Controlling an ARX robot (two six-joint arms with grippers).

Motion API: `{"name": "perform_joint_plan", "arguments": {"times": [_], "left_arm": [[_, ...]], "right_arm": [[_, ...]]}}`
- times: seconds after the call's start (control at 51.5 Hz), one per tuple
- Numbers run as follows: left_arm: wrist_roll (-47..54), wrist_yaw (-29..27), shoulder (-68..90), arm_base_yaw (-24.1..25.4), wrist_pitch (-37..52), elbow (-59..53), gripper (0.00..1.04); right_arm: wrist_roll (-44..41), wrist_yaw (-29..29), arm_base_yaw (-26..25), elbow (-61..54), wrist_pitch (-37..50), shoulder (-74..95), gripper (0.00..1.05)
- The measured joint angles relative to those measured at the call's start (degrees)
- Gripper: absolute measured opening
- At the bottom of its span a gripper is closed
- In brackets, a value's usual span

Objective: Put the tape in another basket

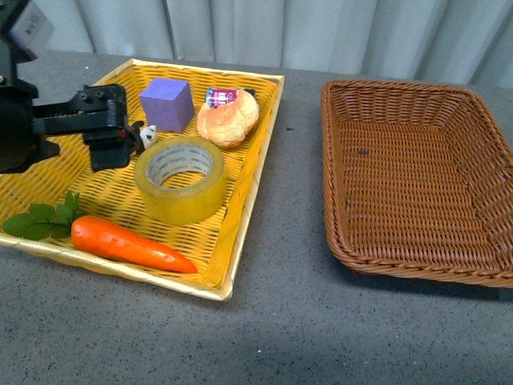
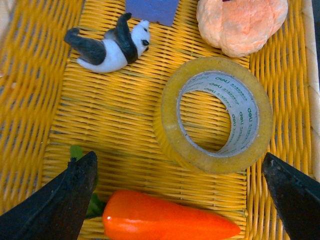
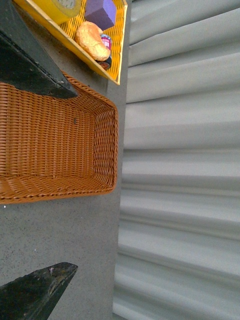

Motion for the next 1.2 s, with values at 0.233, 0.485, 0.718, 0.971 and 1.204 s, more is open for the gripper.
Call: {"name": "perform_joint_plan", "arguments": {"times": [0.233,0.485,0.718,0.971,1.204], "left_arm": [[0.3,-0.7,7.9,-1.6,-2.0,6.5,0.98],[1.3,-2.3,14.3,-1.7,-2.9,10.0,0.98],[1.6,-2.6,17.6,-1.2,-2.3,10.8,0.98],[1.4,-2.5,19.1,-1.0,-3.3,13.6,0.98],[1.6,-2.5,19.9,-1.1,-4.4,15.4,0.75]], "right_arm": [[0.0,0.0,0.0,0.0,0.0,0.0,0.96],[0.0,0.0,0.0,0.0,0.0,0.0,0.96],[0.0,0.0,0.0,0.0,0.0,0.0,0.96],[0.0,0.0,0.0,0.0,0.0,0.0,0.96],[0.0,0.0,0.0,0.0,0.0,0.0,0.96]]}}
